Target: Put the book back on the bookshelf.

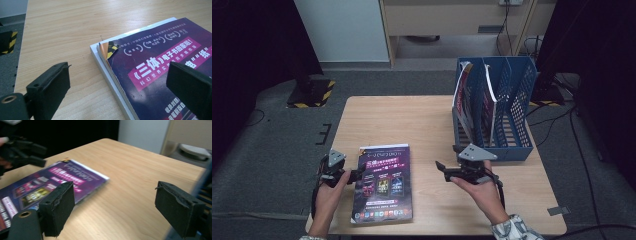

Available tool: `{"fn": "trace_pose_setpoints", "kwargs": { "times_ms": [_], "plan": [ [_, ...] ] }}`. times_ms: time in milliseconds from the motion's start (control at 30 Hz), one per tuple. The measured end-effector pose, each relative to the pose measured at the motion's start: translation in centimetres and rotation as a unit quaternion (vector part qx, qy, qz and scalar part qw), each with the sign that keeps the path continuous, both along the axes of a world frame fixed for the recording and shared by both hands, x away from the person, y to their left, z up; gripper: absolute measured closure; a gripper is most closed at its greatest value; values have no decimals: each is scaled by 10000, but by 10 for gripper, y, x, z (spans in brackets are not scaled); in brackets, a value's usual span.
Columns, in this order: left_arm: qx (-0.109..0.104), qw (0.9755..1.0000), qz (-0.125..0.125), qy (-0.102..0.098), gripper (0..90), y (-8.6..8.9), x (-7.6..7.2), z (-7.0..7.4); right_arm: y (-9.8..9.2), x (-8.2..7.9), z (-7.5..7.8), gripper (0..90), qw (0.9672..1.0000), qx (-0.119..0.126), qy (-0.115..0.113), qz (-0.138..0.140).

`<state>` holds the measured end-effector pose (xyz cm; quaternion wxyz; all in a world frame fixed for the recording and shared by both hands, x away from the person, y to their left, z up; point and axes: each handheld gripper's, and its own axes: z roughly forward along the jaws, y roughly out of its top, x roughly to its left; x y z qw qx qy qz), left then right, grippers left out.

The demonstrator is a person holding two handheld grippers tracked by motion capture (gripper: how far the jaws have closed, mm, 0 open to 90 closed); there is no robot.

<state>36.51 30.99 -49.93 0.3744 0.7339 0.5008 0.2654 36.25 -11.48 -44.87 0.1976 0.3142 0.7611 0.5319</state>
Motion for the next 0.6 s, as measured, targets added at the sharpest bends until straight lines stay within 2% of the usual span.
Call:
{"fn": "trace_pose_setpoints", "kwargs": {
  "times_ms": [100,267,333,467,600],
  "plan": [
    [-6,10000,-26,-12,52,-1,-1,0,16,-2,-4,163,9997,-109,-4,237],
    [38,10000,-52,24,55,-3,-3,0,44,-2,-17,158,9978,-361,151,544],
    [50,10000,-47,36,56,-2,-4,1,52,0,-22,183,9967,-423,214,663],
    [18,10000,8,61,61,-1,-6,0,69,7,-32,220,9939,-602,223,892],
    [59,9999,4,123,63,-2,-12,-1,85,26,-37,223,9938,-513,421,889]
  ]
}}
